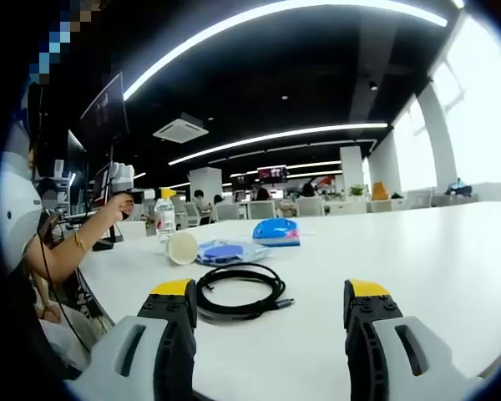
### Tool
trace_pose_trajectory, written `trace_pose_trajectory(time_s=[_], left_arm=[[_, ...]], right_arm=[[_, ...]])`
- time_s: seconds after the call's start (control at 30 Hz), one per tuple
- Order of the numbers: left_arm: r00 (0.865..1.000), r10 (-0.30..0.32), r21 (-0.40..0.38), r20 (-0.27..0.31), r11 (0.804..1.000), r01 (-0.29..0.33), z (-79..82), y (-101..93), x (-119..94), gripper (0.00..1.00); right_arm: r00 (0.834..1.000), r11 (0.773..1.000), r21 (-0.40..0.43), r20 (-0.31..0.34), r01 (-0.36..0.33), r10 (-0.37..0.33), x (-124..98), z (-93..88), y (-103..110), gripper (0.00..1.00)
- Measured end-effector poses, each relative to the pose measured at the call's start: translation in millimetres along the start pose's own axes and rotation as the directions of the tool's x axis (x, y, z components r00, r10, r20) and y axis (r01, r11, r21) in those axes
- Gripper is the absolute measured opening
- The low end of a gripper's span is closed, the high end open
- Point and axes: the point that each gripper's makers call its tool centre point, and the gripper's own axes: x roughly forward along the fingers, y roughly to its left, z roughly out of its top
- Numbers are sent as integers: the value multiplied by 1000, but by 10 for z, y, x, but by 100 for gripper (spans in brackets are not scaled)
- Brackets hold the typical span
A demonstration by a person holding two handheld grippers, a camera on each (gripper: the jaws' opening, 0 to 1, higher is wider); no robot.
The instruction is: Arrange the tabletop items into an orderly group along one side of the table until the central work area is clear of visible clutter.
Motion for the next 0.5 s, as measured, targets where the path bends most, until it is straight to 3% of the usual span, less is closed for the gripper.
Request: trace_pose_trajectory(time_s=[0.5], left_arm=[[999,33,-4,-23,999,-33,-24,186,250,23]], right_arm=[[1000,1000,-5,6,22,-22,7,28,-75,68]])
